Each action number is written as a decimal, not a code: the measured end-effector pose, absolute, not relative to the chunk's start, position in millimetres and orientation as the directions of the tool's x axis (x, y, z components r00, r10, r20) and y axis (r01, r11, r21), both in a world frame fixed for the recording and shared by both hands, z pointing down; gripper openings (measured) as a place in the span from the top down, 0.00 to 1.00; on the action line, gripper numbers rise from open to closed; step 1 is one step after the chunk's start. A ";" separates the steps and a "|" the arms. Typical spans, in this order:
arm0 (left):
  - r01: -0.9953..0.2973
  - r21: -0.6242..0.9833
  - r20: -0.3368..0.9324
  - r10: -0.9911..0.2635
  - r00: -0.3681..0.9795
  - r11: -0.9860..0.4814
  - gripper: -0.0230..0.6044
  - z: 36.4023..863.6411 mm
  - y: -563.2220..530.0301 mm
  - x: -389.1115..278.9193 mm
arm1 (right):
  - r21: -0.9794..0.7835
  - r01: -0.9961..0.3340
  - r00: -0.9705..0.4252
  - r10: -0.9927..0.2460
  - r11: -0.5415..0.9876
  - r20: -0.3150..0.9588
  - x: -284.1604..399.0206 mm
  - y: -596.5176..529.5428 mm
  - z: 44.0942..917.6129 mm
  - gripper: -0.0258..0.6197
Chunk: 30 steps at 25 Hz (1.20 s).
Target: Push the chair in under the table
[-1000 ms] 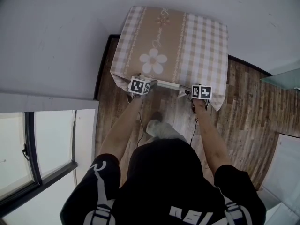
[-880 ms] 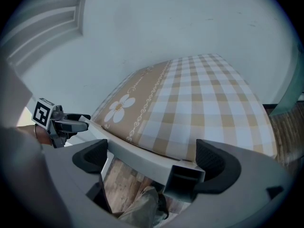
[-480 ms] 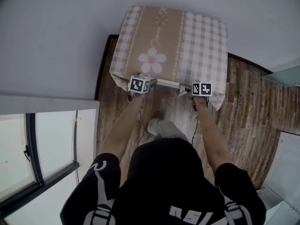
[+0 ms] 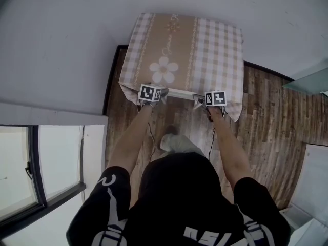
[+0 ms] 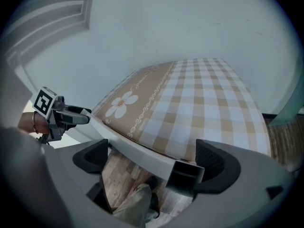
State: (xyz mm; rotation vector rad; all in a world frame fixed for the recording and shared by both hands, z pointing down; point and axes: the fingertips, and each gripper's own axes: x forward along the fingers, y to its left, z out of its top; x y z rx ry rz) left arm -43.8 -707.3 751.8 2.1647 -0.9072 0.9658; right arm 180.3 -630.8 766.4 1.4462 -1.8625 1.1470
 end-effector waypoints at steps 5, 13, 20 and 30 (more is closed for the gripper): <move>-0.788 0.212 0.783 -0.383 0.491 -0.578 0.25 736.7 -708.0 -50.1 | -0.281 -0.954 -0.290 -0.542 0.101 0.789 179.5 -625.7 747.9 0.06; -0.784 0.178 0.648 -0.529 0.548 -0.595 0.26 676.5 -701.0 -43.9 | -0.182 -0.970 -0.243 -0.609 0.161 0.755 183.8 -614.6 714.1 0.07; -0.792 0.122 0.508 -0.648 0.568 -0.598 0.81 618.2 -676.2 -48.2 | -0.165 -0.971 -0.240 -0.717 0.174 0.655 182.0 -598.7 661.3 0.24; -0.793 0.108 0.418 -0.696 0.584 -0.600 0.90 569.2 -626.8 -56.9 | -0.105 -0.981 -0.193 -0.829 0.162 0.526 171.4 -561.7 588.6 0.58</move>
